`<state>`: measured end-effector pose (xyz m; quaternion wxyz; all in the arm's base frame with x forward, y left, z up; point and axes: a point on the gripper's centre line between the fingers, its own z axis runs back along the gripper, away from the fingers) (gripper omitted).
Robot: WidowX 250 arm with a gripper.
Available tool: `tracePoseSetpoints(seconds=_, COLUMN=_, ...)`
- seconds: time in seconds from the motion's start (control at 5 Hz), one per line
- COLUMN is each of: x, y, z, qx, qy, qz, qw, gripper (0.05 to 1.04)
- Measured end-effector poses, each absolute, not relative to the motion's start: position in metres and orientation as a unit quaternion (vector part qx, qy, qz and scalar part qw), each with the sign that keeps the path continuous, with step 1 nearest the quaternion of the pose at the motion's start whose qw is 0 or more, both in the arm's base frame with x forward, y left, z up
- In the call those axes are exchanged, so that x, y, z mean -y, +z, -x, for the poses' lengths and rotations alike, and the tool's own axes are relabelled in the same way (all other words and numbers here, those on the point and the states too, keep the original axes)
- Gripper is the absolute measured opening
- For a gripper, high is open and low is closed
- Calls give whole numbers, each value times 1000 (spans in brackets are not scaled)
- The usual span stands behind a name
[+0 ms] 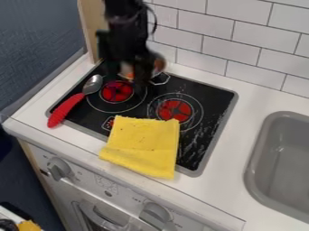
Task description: Take the object from the silver pot and put it on top of yellow cloth.
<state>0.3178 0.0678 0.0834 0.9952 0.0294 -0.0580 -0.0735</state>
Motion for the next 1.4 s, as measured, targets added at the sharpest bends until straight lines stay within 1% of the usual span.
tracePoseSetpoints(seconds=0.2, x=-103, y=86, z=-355, qx=64, qy=-49, qz=-40, qw=996, gripper=999)
tracePoseSetpoints(seconds=0.4, x=-121, y=81, z=-384, qx=68, qy=-26, qz=-27, qw=997, gripper=999)
tracePoseSetpoints(seconds=0.6, x=-128, y=62, z=-399, qx=57, qy=-12, qz=-16, qw=998, gripper=999)
tracePoseSetpoints(seconds=0.8, x=-120, y=41, z=-403, qx=40, qy=-16, qz=-5, qw=999, gripper=999)
tracePoseSetpoints(seconds=1.0, x=-101, y=33, z=-407, qx=34, qy=-34, qz=-5, qw=999, gripper=999)
tracePoseSetpoints(seconds=1.2, x=-94, y=31, z=-409, qx=34, qy=-41, qz=-17, qw=998, gripper=999)
tracePoseSetpoints(seconds=1.4, x=-95, y=26, z=-406, qx=29, qy=-35, qz=-29, qw=999, gripper=999)
